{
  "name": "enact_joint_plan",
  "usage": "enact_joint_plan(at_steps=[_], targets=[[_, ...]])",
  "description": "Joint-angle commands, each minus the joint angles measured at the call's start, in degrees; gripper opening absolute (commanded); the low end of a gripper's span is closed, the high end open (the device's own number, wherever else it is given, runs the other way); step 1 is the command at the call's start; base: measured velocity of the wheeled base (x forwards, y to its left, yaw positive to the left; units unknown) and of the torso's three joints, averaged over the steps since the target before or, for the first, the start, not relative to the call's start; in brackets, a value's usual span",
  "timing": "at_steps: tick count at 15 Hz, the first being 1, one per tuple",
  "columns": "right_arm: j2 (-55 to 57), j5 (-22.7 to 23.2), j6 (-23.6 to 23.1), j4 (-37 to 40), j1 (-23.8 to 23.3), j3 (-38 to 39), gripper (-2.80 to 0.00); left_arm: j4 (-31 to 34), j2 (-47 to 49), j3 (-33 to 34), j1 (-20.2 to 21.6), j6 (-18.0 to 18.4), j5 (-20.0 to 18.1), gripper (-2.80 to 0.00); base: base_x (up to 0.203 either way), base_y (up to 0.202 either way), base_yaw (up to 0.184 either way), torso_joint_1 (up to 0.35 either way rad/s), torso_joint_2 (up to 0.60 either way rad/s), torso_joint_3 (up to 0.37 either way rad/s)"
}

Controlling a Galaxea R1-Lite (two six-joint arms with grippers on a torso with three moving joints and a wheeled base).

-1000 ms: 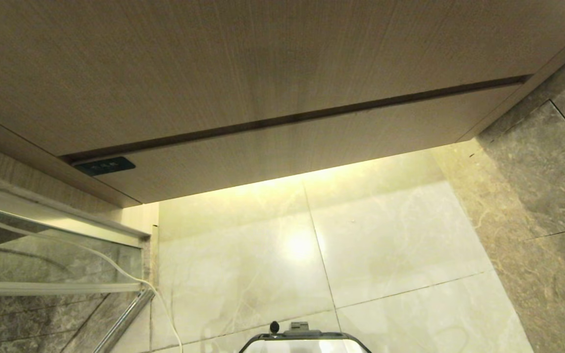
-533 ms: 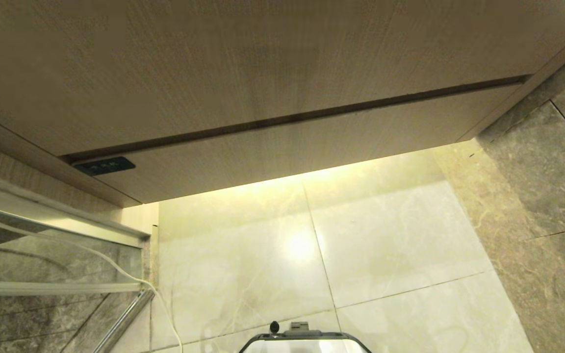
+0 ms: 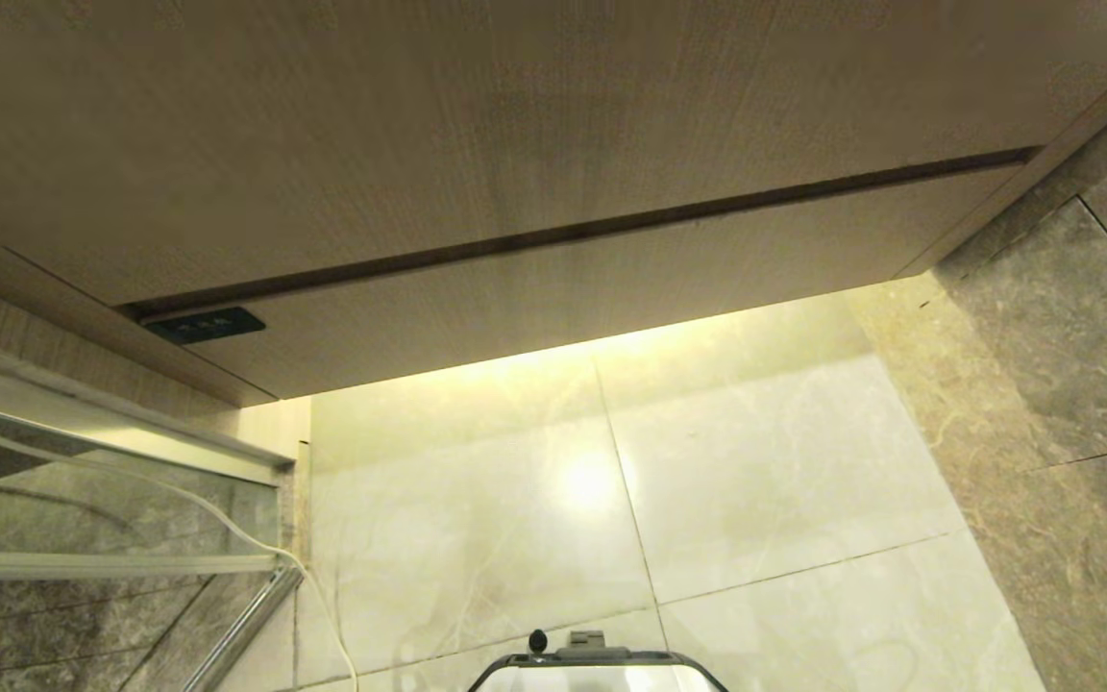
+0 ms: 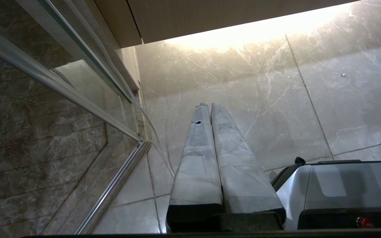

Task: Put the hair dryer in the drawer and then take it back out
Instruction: Pull open the drawer

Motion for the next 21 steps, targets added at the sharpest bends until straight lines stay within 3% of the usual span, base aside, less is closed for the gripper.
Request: enact_joint_plan(at_steps=[1, 6, 10, 12, 13, 15, 18, 21], targets=[[-2.1, 0.0, 0.0, -0.1, 0.0, 2.3, -2.8, 0.0, 0.0, 0.1, 0.0, 0.0, 0.0, -2.8, 0.0, 0.0, 0.0, 0.0, 0.0, 0.0], [-2.1, 0.0, 0.2, 0.0, 0.0, 2.3, -2.8, 0.0, 0.0, 0.0, 0.0, 0.0, 0.0, -2.8, 0.0, 0.0, 0.0, 0.0, 0.0, 0.0], [-2.1, 0.8, 0.3, 5.4, 0.0, -5.1, -2.8, 0.0, 0.0, 0.0, 0.0, 0.0, 0.0, -2.8, 0.0, 0.0, 0.0, 0.0, 0.0, 0.0], [-1.1, 1.4, 0.4, 14.2, 0.0, -17.3, -2.8, 0.0, 0.0, 0.1, 0.0, 0.0, 0.0, -2.8, 0.0, 0.0, 0.0, 0.0, 0.0, 0.0], [1.0, 1.9, 0.8, 19.0, 0.0, -26.9, -2.8, 0.0, 0.0, 0.1, 0.0, 0.0, 0.0, -2.8, 0.0, 0.0, 0.0, 0.0, 0.0, 0.0], [10.0, 4.3, 3.0, 26.3, 0.0, -42.2, -2.8, 0.0, 0.0, 0.1, 0.0, 0.0, 0.0, -2.8, 0.0, 0.0, 0.0, 0.0, 0.0, 0.0], [28.0, 10.5, 5.2, 32.4, 1.0, -52.6, -2.8, 0.0, 0.0, 0.1, 0.0, 0.0, 0.0, -2.8, 0.0, 0.0, 0.0, 0.0, 0.0, 0.0], [46.7, 14.2, 5.8, 33.3, 3.0, -58.1, -2.8, 0.0, 0.0, 0.1, 0.0, 0.0, 0.0, -2.8, 0.0, 0.0, 0.0, 0.0, 0.0, 0.0]])
